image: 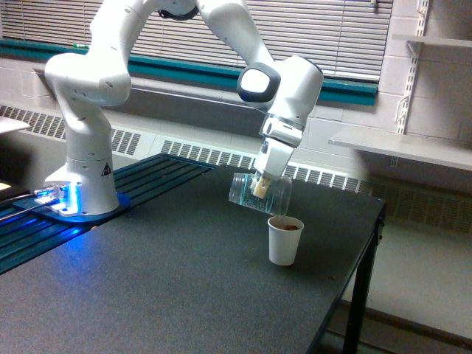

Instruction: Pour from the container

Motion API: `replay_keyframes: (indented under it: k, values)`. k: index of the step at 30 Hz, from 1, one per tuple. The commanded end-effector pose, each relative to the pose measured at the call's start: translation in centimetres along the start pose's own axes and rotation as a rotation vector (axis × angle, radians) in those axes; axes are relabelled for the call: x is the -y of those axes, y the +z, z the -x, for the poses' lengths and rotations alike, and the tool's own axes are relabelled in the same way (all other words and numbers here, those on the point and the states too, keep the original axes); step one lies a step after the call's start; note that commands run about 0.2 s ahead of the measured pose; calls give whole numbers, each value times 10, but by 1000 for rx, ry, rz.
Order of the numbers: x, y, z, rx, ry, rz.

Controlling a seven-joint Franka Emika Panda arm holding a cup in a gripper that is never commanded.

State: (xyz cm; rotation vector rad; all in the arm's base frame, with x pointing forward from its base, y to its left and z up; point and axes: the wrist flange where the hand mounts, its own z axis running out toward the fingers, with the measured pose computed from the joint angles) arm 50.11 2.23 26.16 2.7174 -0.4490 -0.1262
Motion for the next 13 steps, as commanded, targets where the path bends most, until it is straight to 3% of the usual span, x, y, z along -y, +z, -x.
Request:
replay_keyframes:
  k: [1,13]
  values:
    - [-11,-10,-2,-13,23,-5]
    - [-16,-18,6,-65,57,-12]
